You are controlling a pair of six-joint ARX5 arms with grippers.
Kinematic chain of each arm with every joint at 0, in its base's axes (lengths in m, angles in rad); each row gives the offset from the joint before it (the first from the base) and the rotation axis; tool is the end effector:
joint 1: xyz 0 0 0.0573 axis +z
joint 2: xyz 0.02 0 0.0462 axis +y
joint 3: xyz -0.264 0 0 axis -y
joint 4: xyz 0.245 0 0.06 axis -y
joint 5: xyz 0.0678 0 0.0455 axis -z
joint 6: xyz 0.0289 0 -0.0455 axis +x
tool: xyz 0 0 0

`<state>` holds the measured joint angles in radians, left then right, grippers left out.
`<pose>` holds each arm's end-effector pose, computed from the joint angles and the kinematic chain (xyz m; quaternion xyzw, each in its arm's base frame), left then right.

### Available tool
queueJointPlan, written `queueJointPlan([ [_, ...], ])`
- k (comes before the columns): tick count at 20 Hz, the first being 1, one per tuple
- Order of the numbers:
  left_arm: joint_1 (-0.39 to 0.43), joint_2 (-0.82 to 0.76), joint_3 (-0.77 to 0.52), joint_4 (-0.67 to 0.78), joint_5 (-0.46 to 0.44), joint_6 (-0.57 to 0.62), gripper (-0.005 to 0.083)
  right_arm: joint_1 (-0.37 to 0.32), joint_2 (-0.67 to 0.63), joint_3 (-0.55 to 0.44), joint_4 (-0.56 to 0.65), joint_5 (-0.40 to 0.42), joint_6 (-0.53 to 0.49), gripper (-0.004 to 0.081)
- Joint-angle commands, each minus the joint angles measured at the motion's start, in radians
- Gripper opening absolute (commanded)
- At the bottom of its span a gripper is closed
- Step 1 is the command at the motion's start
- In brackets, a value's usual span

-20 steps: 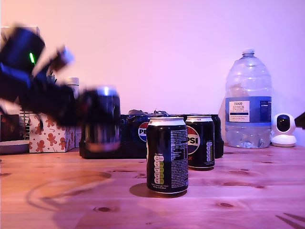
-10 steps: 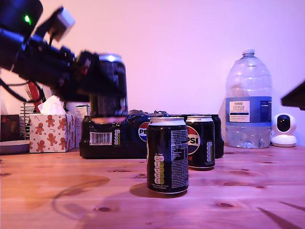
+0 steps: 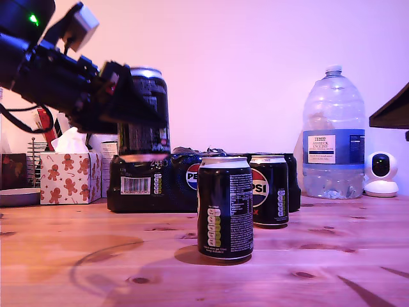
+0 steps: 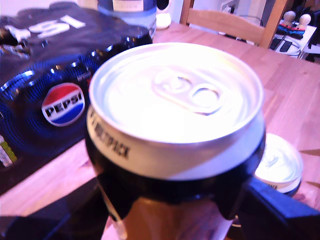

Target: Stack up the Pepsi cans on top of each other

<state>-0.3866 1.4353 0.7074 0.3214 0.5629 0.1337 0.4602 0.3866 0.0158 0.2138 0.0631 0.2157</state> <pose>0.2645 -0.1243 0.2104 0.0405 0.1707 -0.4601 0.8703 0.1092 0.0521 0.1551 0.0850 0.0965 0.1873 0.9738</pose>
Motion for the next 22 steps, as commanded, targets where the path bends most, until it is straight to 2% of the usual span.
queueJointPlan([
  [1,-0.003,-0.048,0.004,0.027,0.01,-0.002,0.0409,0.002,0.028,-0.008,0.014,0.031,-0.006,0.053],
  [3,-0.003,-0.05,0.004,0.023,0.01,-0.002,0.0409,0.002,0.078,-0.008,0.043,0.05,-0.003,0.0651],
  [6,-0.003,-0.05,0.004,0.021,0.01,-0.002,0.0409,0.002,0.176,-0.008,0.141,0.051,-0.068,0.0655],
  [10,-0.003,-0.05,0.004,0.022,0.01,-0.002,0.0409,-0.004,0.336,-0.007,0.289,0.051,-0.084,0.0655],
  [13,-0.003,-0.05,0.004,0.022,0.01,-0.002,0.0409,-0.033,0.476,0.019,0.348,0.051,-0.1,0.0655],
  [16,-0.003,-0.05,0.004,0.022,0.01,-0.002,0.0409,-0.048,0.621,0.099,0.414,0.047,-0.173,0.0655],
  [22,-0.002,-0.05,0.004,0.023,0.01,-0.002,0.0409,-0.058,0.919,0.327,0.402,-0.003,-0.172,0.0655],
])
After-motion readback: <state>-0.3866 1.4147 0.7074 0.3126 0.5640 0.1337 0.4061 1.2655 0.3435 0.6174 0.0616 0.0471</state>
